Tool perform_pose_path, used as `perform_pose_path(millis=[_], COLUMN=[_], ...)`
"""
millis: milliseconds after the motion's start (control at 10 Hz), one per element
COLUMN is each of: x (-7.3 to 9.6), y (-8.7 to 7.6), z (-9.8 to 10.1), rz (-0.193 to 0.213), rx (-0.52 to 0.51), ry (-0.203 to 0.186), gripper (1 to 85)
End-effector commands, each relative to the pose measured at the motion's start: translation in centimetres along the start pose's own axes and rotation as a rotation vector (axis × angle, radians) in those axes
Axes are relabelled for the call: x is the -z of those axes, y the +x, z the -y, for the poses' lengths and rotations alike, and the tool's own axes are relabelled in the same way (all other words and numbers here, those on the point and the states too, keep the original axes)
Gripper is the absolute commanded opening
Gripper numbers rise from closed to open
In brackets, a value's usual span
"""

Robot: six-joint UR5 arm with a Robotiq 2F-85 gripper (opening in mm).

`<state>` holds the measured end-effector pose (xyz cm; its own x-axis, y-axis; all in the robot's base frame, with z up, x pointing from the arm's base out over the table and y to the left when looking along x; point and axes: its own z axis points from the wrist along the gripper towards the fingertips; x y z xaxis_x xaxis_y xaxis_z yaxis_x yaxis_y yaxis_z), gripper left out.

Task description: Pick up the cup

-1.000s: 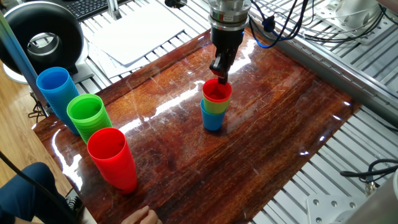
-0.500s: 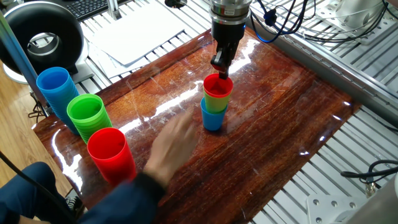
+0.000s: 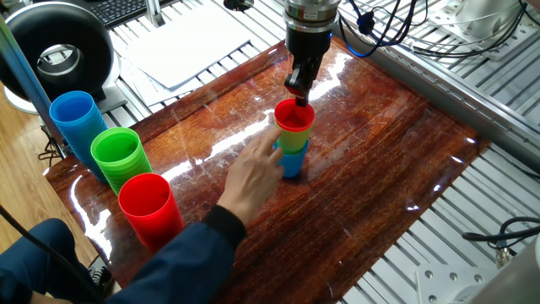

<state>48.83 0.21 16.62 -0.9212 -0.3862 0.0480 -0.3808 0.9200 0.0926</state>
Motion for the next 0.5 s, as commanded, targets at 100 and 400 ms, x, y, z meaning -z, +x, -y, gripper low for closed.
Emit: perform_pose_path(millis=[100,400], x=[0.07,0.07], y=[-0.21,-0.12], z=[-0.25,-0.33], rz=[0.007,0.001], rx=[-0.004,-0.007], ry=[-0.014,-0.015], gripper=[1.3,1.3])
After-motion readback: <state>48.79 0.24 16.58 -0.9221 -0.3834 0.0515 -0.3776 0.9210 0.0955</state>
